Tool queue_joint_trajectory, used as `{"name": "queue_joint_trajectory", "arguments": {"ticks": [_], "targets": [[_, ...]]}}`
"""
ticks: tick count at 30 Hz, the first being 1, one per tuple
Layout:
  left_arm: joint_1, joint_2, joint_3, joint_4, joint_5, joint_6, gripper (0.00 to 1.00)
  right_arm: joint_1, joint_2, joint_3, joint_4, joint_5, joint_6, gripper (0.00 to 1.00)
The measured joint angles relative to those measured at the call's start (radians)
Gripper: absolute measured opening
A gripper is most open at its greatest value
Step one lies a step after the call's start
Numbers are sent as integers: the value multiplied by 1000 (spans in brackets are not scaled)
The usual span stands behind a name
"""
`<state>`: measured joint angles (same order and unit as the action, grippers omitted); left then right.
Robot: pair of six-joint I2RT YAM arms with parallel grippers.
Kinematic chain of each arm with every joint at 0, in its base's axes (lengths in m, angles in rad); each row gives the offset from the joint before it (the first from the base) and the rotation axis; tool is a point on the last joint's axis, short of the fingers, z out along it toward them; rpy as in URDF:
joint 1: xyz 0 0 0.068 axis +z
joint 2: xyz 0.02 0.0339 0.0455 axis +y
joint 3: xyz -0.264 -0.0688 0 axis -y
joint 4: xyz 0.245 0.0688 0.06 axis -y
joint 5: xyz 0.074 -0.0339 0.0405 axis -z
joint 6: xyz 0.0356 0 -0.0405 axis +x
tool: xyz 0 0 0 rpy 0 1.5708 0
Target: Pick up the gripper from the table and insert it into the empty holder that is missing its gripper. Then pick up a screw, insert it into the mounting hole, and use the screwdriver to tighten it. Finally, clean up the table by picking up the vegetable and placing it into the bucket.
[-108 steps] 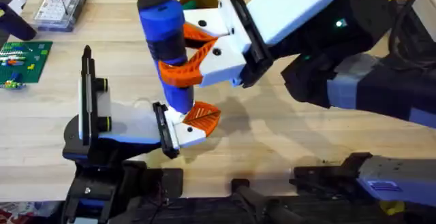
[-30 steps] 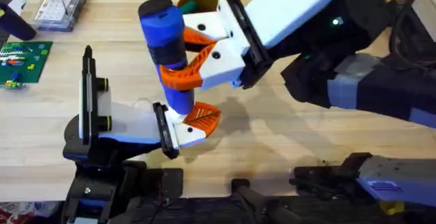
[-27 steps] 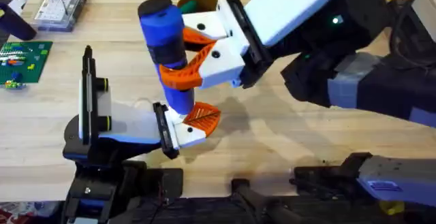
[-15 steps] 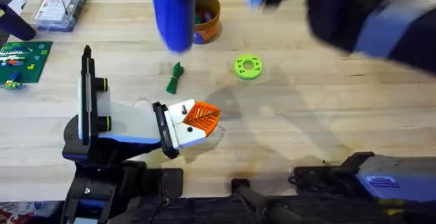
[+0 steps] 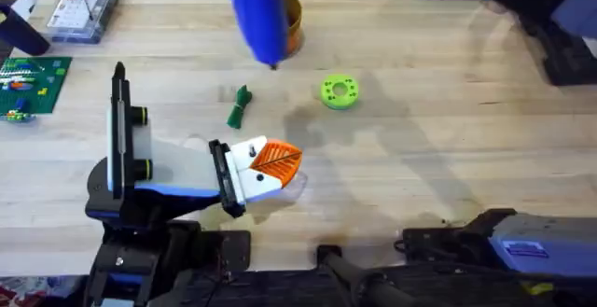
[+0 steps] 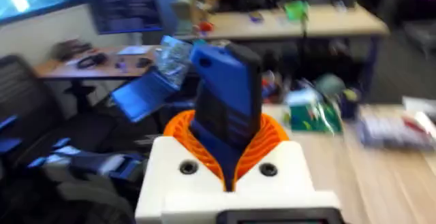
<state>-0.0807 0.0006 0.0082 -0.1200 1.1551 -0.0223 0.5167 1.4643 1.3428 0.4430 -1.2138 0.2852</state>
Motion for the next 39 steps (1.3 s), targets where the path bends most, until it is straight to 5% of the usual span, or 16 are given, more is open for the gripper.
{"name": "queue_joint_trajectory", "arguments": {"ticks": [3,8,18,26,39], "targets": [[0,0,0,0,0,0,11,-52,0,18,-304,91,-137,25],[0,0,0,0,-3,0,11,-139,13,75,-694,403,-398,25],[0,0,0,5,-33,28,11,-357,17,154,-1001,878,-884,25],[0,0,0,9,-53,74,11,-400,28,156,-1317,1125,-1293,25],[0,0,0,10,-57,84,11,-407,423,145,-1256,1367,-1604,25]]}}
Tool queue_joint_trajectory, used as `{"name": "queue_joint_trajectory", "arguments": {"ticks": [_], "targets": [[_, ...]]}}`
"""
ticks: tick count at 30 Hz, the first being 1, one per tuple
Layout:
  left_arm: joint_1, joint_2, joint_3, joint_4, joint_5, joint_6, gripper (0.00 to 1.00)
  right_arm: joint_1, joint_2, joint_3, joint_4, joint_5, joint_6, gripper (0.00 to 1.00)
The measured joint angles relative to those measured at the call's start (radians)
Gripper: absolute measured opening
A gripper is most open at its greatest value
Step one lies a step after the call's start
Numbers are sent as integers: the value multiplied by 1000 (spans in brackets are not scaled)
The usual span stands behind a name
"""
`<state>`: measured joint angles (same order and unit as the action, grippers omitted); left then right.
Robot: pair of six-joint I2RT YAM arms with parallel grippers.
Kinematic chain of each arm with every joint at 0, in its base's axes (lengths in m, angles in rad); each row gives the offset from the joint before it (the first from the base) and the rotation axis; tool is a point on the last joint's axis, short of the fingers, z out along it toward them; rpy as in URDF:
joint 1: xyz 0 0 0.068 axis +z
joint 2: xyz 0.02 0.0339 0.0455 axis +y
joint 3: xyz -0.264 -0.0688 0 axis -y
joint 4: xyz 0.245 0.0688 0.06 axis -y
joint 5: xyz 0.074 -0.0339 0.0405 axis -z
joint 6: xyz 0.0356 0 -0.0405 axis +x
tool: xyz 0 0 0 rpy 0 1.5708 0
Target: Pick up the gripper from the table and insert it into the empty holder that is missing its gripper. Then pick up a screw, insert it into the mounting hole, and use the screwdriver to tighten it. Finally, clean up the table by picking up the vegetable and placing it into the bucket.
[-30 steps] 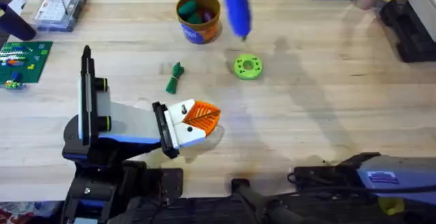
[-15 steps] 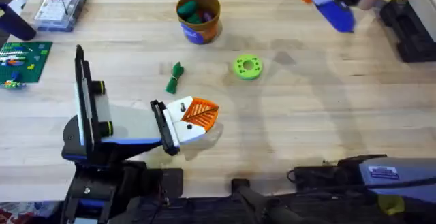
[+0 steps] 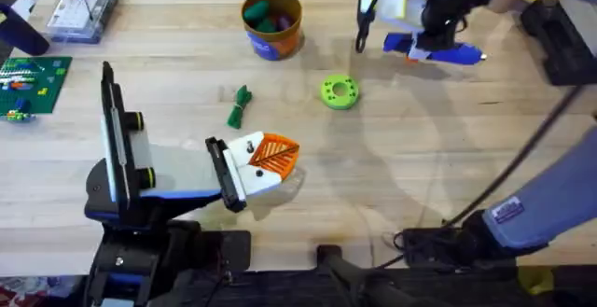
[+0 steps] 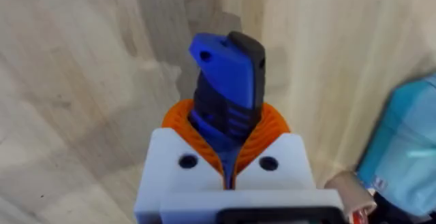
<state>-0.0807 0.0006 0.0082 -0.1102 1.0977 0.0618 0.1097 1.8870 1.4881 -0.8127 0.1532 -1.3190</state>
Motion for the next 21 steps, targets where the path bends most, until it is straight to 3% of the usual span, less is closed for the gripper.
{"name": "queue_joint_trajectory", "arguments": {"ticks": [6,10,11,14,15,17,18,20,21], "targets": [[0,0,0,1,-6,3,11,-2,131,-1,51,39,-26,25],[0,0,0,2,-11,3,11,-2,146,-1,62,47,-33,33],[0,0,0,2,-11,3,11,-2,146,-1,63,49,-33,81],[0,0,0,2,-15,6,36,-1,142,2,77,56,-36,439],[0,0,0,3,-17,9,138,-1,141,2,80,60,-36,591],[0,0,0,3,-20,9,451,-2,140,8,93,67,-35,880],[0,0,0,3,-21,9,607,-2,138,12,93,69,-30,965],[0,0,0,3,-21,9,895,-2,135,13,80,71,-9,991],[0,0,0,3,-21,7,958,-2,134,12,76,71,4,991]]}}
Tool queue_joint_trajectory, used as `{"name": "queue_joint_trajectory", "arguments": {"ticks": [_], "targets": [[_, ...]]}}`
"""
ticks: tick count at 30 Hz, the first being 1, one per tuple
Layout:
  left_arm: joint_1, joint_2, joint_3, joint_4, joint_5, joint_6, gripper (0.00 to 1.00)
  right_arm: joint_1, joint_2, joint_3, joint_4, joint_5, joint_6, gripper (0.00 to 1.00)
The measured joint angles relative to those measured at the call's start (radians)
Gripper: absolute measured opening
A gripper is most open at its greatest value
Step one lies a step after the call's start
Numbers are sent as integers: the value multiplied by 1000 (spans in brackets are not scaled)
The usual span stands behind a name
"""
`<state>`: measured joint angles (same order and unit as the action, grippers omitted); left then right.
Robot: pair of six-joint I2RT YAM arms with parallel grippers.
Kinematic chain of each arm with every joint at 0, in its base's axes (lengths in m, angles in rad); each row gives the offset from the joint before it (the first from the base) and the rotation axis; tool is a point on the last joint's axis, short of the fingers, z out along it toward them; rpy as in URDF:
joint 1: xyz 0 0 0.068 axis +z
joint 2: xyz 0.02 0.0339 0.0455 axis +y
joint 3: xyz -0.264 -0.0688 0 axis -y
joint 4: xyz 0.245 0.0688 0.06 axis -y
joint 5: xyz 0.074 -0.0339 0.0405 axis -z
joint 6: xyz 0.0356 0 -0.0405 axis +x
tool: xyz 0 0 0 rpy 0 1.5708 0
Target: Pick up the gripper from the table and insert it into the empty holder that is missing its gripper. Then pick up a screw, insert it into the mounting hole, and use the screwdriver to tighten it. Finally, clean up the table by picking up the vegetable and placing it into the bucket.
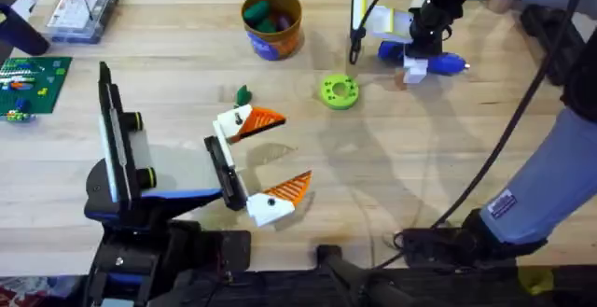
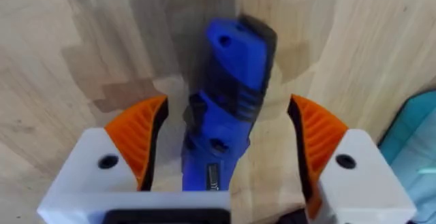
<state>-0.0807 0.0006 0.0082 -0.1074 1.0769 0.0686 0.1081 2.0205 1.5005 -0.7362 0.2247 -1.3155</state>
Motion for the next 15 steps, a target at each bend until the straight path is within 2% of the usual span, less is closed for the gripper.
{"name": "queue_joint_trajectory", "arguments": {"ticks": [5,7,11,15], "targets": [[0,0,0,8,-18,1,986,0,-43,-10,-13,-1,92,991],[0,0,-1,15,-37,-20,986,1,-88,-12,-13,0,136,991],[0,0,-2,25,-114,-112,986,12,-218,-13,-16,0,259,991],[0,10,30,-3,-213,-155,986,43,-359,-13,-16,-1,412,991]]}}
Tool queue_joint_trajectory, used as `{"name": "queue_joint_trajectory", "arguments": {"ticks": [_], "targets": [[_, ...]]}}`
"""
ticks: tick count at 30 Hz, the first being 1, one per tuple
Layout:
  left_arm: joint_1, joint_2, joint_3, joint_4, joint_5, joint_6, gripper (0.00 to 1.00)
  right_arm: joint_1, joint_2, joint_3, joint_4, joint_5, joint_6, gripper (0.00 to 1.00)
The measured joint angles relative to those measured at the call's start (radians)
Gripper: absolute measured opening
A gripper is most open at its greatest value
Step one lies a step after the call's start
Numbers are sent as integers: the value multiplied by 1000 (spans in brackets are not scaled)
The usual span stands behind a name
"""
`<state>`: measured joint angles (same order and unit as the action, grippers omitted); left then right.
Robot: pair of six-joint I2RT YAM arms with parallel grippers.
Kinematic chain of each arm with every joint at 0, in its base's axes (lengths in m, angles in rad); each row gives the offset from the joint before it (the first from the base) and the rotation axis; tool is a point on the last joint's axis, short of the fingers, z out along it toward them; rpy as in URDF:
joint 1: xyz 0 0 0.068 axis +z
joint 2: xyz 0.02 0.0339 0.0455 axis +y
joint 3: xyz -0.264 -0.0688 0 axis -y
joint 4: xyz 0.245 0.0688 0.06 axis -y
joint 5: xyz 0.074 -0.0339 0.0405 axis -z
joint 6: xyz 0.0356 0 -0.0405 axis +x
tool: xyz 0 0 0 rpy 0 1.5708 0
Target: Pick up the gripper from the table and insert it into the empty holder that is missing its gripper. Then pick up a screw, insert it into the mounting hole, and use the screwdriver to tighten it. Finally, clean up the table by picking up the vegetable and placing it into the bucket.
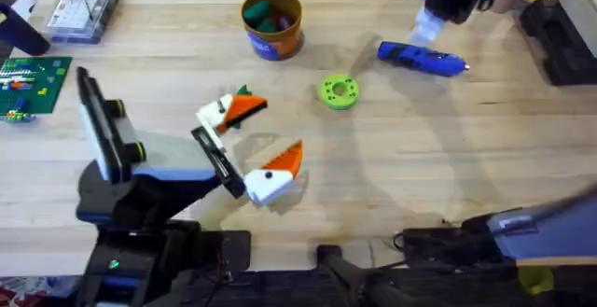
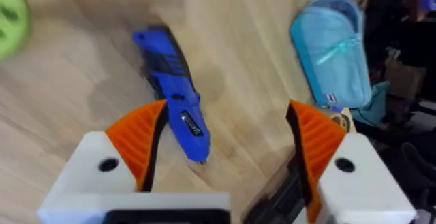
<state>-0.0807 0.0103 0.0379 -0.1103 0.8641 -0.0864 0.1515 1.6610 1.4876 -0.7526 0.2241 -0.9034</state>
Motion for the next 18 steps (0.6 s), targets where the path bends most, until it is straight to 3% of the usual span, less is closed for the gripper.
{"name": "queue_joint_trajectory", "arguments": {"ticks": [4,9,11,14,18], "targets": [[1,88,142,-119,-108,-17,985,44,-126,0,1,-1,187,992],[31,330,436,-425,-224,-15,985,87,-258,0,-3,-1,485,992],[55,455,553,-559,-250,9,985,101,-301,0,-16,-1,587,992],[87,622,687,-675,-281,59,986,121,-362,0,-51,-1,697,992],[121,798,829,-764,-323,112,986,142,-453,0,-127,-3,789,992]]}}
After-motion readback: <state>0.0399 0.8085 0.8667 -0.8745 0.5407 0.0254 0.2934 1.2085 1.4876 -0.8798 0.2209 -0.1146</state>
